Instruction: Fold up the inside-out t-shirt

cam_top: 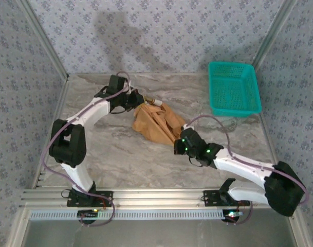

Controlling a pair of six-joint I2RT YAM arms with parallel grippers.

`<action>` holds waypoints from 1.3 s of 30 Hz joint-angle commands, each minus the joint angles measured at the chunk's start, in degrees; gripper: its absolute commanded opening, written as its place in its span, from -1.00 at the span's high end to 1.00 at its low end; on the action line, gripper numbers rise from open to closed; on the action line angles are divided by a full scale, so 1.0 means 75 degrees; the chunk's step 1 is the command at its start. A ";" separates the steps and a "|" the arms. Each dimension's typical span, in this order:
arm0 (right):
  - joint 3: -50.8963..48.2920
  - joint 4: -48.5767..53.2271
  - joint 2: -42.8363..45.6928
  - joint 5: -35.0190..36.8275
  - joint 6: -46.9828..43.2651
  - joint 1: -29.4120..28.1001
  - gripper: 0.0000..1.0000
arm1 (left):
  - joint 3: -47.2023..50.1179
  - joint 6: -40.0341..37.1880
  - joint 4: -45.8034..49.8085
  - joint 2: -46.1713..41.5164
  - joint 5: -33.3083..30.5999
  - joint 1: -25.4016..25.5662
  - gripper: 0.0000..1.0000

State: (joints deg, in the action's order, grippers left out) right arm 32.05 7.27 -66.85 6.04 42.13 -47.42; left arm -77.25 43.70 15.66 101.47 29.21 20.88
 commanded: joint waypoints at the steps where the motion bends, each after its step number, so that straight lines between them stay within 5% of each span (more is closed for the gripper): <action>1: 0.0292 0.0299 -0.0247 0.0141 0.0222 -0.0147 0.94 | 0.0063 0.0157 -0.0779 -0.0128 -0.0092 0.0157 1.00; 6: 0.1393 0.1030 -0.0306 0.0515 -0.0601 0.0111 0.07 | 0.0164 -0.0046 -0.0684 -0.0348 -0.0090 0.0539 1.00; 18: 0.3992 0.0341 -0.3673 -0.1360 -0.1831 0.1083 -0.05 | 0.0276 -0.0124 -0.0531 -0.0656 -0.0112 0.0626 1.00; 21: 0.4327 0.0281 -0.4210 -0.1493 -0.1787 0.1090 0.05 | 0.0175 -0.0233 -0.0368 -0.0684 -0.0136 0.0603 1.00; 24: 0.4442 0.0539 -0.4184 -0.1180 -0.1693 0.1176 1.00 | 0.0013 -0.0404 -0.0082 -0.0697 -0.0136 0.0462 1.00; 32: 0.3128 0.1889 -0.1576 0.0230 -0.1411 0.1751 1.00 | -0.0447 -0.0995 0.0923 -0.0838 -0.0454 -0.0500 1.00; 39: 0.0383 0.1607 0.0554 0.0402 0.0308 0.1770 1.00 | 0.0460 -0.0596 0.0121 -0.0865 -0.0336 -0.0472 1.00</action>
State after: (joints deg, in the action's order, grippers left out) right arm 41.34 16.36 -64.07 6.87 37.43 -33.82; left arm -76.75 38.63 18.57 96.51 26.37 16.60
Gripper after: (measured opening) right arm 0.066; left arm 0.043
